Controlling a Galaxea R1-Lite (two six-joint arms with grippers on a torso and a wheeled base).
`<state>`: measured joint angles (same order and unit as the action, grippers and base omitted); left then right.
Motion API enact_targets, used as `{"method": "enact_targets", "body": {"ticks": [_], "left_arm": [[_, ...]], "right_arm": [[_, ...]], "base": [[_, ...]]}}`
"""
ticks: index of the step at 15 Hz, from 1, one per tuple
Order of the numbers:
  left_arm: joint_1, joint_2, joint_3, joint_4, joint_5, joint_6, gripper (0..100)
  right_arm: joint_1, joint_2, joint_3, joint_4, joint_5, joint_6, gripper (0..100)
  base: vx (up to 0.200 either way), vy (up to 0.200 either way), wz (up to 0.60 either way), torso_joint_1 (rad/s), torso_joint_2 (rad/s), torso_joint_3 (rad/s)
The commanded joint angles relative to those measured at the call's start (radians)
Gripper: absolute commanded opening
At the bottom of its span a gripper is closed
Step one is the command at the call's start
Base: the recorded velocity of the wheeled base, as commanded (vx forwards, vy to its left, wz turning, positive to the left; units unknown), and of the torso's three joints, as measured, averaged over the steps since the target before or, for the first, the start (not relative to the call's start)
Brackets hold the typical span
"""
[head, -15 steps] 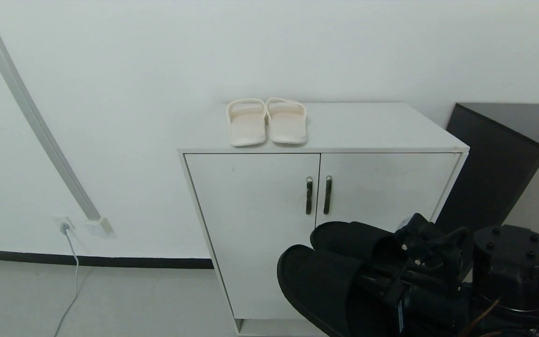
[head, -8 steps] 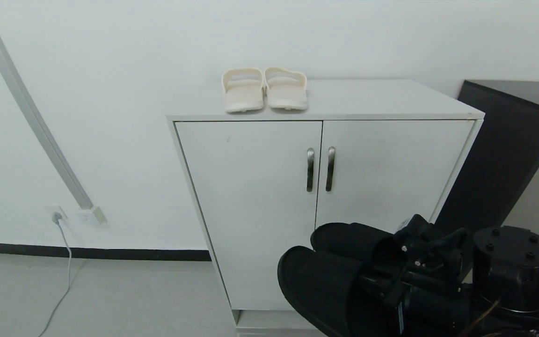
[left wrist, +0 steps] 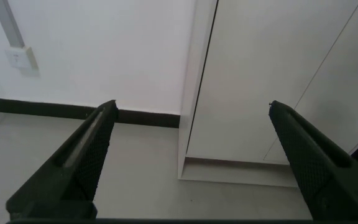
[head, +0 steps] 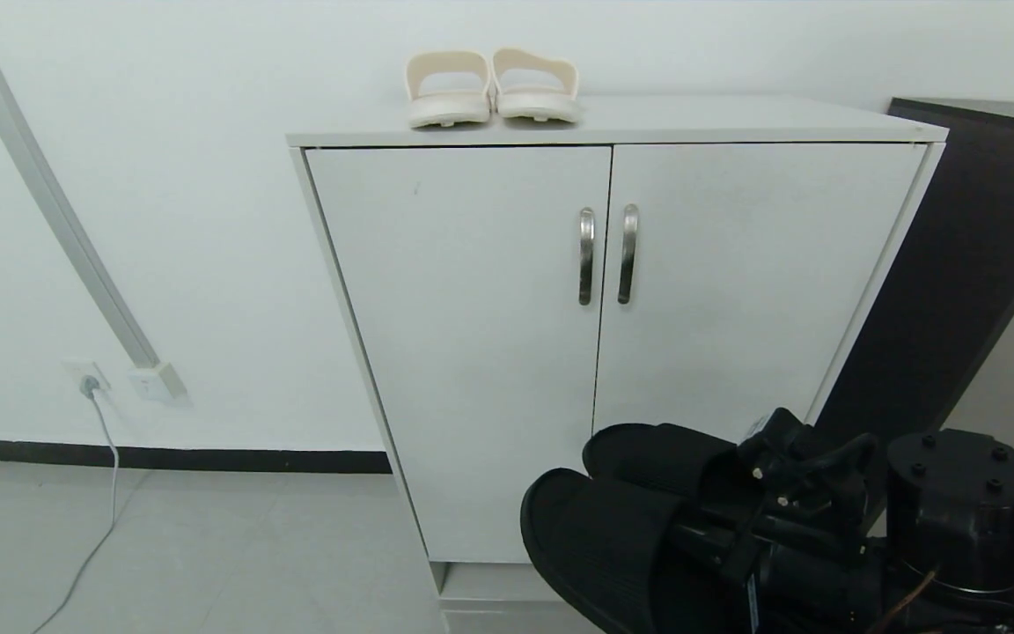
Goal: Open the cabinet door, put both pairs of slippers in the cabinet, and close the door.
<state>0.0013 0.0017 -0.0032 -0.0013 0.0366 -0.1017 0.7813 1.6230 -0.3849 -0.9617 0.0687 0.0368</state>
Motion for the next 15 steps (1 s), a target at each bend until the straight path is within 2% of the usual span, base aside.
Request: {"method": "enact_targets", "body": {"ticks": [1,9,11,13,14,15], "left_arm": [[0.000,0.000,0.000,0.000,0.000,-0.001,100],[0.000,0.000,0.000,-0.002,0.016,-0.004,100],[0.000,0.004,-0.029,-0.003,0.009,-0.007,100],[-0.014,0.063,-0.175,0.006,0.002,-0.113,100],[-0.026,0.130,-0.233,0.004,-0.021,-0.131,100],[-0.026,0.130,-0.233,0.004,-0.021,-0.131,100]], "right_arm": [[0.006,-0.002,-0.002,-0.002,-0.001,0.000,0],[0.010,-0.020,0.026,-0.003,-0.003,-0.026,0],[0.012,-0.018,0.026,-0.003,-0.001,-0.026,0],[0.013,-0.018,0.027,-0.003,0.000,-0.026,0],[0.016,-0.017,0.027,-0.003,0.000,-0.026,0],[0.016,-0.017,0.027,-0.003,0.000,-0.026,0]], "base": [[0.000,0.000,0.00,0.002,0.17,0.183],[0.000,0.000,0.00,0.000,0.02,0.018],[0.000,0.000,0.00,0.000,0.00,0.000],[0.000,0.000,0.00,0.000,0.00,0.000],[0.000,0.000,0.00,0.000,0.00,0.000],[0.000,0.000,0.00,0.000,0.00,0.000]]}}
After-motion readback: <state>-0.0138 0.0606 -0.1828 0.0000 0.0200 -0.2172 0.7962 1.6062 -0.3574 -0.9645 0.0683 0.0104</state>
